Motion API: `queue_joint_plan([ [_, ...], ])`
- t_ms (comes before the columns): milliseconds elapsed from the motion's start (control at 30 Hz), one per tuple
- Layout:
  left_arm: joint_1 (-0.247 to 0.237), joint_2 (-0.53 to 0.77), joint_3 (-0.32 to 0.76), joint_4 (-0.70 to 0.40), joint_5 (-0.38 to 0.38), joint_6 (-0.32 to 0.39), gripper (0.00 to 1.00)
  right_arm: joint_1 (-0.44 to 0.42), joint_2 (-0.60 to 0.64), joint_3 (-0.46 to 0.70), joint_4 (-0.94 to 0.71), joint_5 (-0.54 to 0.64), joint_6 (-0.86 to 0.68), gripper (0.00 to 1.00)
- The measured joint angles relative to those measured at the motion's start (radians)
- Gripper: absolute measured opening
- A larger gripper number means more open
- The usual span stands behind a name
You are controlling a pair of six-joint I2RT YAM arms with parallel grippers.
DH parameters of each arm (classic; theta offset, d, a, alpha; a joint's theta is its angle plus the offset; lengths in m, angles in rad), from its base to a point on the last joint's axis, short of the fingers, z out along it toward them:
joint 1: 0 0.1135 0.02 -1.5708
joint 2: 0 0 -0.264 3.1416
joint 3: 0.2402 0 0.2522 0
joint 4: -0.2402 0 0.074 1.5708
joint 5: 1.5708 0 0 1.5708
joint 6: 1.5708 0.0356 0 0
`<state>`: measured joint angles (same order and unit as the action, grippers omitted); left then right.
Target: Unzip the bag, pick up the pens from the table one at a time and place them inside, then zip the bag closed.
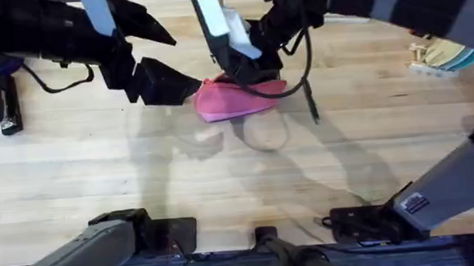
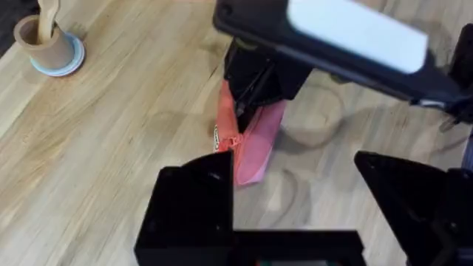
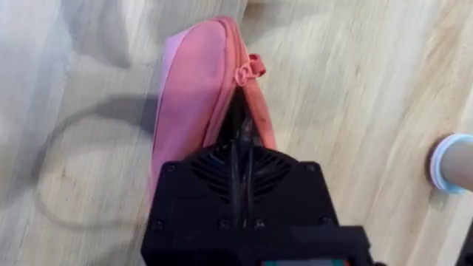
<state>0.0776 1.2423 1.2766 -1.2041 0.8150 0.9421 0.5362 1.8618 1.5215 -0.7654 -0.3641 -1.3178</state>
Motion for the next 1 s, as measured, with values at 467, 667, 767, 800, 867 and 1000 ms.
queue_joint_plan([
  [467, 0.000, 0.000, 0.000, 0.000, 0.000, 0.000, 0.993, 0.014, 0.040, 0.000, -0.013, 0.000, 0.000, 0.196],
  [667, 0.000, 0.000, 0.000, 0.000, 0.000, 0.000, 0.993, 0.013, 0.040, 0.000, -0.019, 0.001, -0.001, 0.978],
  [767, 0.000, 0.000, 0.000, 0.000, 0.000, 0.000, 0.993, 0.013, 0.040, 0.000, -0.020, 0.001, 0.002, 0.996],
  [800, 0.000, 0.000, 0.000, 0.000, 0.000, 0.000, 0.993, 0.013, 0.040, 0.000, -0.020, 0.001, 0.006, 0.996],
  [867, 0.000, 0.000, 0.000, 0.000, 0.000, 0.000, 0.993, 0.013, 0.040, 0.000, -0.021, 0.001, 0.014, 0.996],
  [1000, 0.000, 0.000, 0.000, 0.000, 0.000, 0.000, 0.993, 0.013, 0.040, 0.000, -0.021, 0.001, 0.045, 0.997],
])
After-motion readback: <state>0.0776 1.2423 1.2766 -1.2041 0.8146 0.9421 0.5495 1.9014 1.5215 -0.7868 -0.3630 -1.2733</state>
